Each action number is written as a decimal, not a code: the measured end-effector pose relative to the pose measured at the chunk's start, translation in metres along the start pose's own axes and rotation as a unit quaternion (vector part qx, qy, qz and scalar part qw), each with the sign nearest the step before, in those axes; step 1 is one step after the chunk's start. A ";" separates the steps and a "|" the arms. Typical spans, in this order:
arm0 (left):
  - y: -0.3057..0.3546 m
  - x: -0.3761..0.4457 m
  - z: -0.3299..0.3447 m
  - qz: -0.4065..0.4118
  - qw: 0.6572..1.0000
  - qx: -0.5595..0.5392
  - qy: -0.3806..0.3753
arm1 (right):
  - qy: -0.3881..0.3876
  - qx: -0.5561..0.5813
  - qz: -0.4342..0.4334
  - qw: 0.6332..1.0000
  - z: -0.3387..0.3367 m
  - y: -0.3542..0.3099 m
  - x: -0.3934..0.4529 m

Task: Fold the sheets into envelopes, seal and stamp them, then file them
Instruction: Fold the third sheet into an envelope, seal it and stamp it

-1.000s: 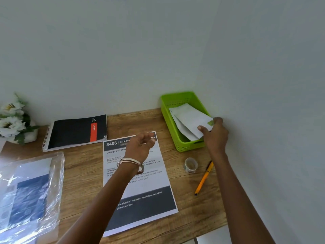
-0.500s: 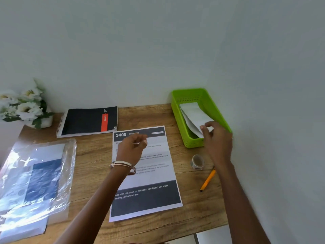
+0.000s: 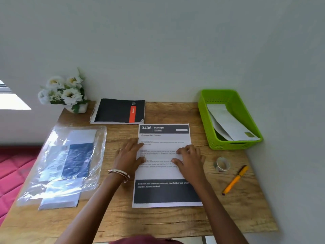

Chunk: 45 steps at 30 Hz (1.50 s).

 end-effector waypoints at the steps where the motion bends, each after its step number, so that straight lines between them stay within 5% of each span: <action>1: -0.003 -0.001 0.001 -0.001 1.000 -0.006 -0.004 | -0.001 -0.002 0.008 1.000 -0.003 0.000 0.005; 7: -0.008 -0.004 0.000 0.010 0.999 -0.043 0.018 | 0.029 0.019 -0.003 0.999 -0.022 -0.007 0.063; 15: -0.010 -0.004 0.000 0.006 0.998 -0.052 0.038 | -0.150 -0.091 -0.088 0.981 -0.013 -0.032 0.107; 20: -0.012 -0.003 -0.001 -0.011 0.996 -0.068 0.054 | 0.022 -0.180 -0.120 0.976 -0.034 -0.043 0.090; 25: -0.014 -0.006 -0.001 -0.025 0.989 -0.130 0.070 | 0.194 -0.086 -0.133 0.968 -0.030 -0.038 0.046; 31: -0.008 -0.007 0.004 0.044 0.998 -0.005 0.038 | -0.019 -0.094 -0.126 0.987 0.019 -0.045 0.019; 41: -0.012 -0.004 0.015 0.073 0.995 0.065 -0.019 | -0.032 -0.045 -0.181 0.982 0.032 -0.089 0.026; 45: -0.011 -0.003 0.016 0.068 0.995 0.070 -0.024 | -0.022 -0.044 -0.109 0.993 0.033 -0.055 0.031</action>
Point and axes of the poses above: each hand's wrist, its own x-axis towards the middle knuckle, its own z-axis out of the palm, y = z × x, the point moved 6 cm from there along x, towards the middle knuckle, and after that the axes turned 9 degrees about -x, right-handed, at the moved point
